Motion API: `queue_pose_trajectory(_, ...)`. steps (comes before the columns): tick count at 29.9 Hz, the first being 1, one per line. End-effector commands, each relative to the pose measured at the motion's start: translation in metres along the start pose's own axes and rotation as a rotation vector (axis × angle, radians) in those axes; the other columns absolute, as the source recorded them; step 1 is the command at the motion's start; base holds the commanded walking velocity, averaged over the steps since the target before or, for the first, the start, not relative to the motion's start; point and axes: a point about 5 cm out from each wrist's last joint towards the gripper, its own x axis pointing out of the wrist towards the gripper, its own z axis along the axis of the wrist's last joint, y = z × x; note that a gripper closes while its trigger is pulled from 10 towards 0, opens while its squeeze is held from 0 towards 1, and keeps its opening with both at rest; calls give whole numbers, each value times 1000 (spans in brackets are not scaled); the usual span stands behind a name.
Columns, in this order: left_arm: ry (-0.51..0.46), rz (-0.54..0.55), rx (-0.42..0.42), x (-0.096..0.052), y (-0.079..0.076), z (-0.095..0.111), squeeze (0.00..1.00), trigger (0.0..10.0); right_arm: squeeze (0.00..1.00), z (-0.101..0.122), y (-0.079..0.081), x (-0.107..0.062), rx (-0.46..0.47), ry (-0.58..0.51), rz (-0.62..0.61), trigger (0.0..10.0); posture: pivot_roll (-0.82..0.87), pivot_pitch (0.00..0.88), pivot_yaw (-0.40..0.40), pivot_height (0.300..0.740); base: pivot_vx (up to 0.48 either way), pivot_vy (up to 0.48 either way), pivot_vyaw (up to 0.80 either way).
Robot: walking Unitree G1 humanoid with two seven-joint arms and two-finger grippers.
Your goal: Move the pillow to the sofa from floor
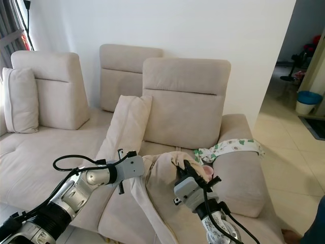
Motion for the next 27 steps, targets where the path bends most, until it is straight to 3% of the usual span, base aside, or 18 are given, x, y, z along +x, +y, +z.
queue_pose_trajectory(1,-178,-5,65,2,0,37,0,10000,0,15,13,6,9,-87,56,10000,-123,0,41,740,266,0,0)
queue_pose_trajectory(27,-187,-17,80,4,1,39,0,10000,0,14,11,7,-1,-83,46,10000,-132,0,46,740,300,0,0)
